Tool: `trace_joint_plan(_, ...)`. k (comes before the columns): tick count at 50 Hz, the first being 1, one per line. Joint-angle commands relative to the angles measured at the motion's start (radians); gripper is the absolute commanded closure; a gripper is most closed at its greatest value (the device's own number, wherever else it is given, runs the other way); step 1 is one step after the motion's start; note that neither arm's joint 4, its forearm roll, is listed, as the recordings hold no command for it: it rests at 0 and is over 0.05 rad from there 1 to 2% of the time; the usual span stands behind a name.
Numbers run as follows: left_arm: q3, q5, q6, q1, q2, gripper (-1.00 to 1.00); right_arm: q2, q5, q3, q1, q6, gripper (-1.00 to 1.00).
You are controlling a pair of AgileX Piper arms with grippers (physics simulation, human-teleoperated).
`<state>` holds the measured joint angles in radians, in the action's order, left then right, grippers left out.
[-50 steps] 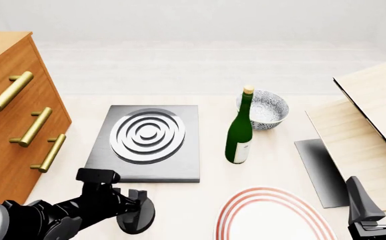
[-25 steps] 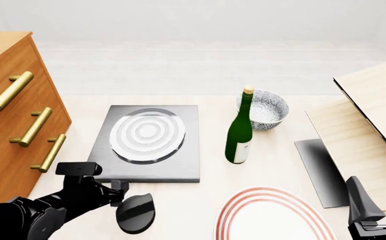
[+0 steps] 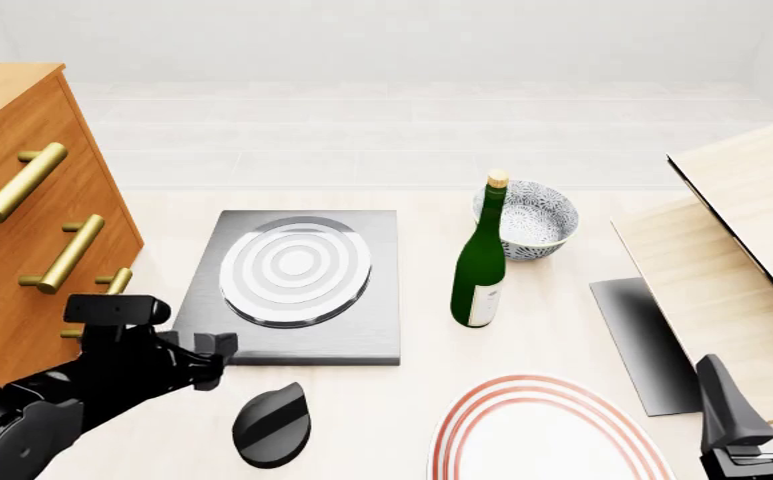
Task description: Turn on the stove.
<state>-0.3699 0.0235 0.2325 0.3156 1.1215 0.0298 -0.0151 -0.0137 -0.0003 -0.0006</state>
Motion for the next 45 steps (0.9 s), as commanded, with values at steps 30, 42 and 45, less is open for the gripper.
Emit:
trace_joint_plan(30,-0.139,-0.215,-0.072,0.059,-0.505,-1.0,0.027,-0.036,0.009,0.0,0.0,-1.0)
trace_joint_plan(42,-0.108,-0.1,-0.081,0.046,-0.518,-1.0,0.027,-0.036,0.009,0.0,0.0,-1.0)
trace_joint_plan(45,-0.103,-0.083,-0.08,0.046,-0.518,-1.0,0.027,-0.036,0.009,0.0,0.0,-1.0)
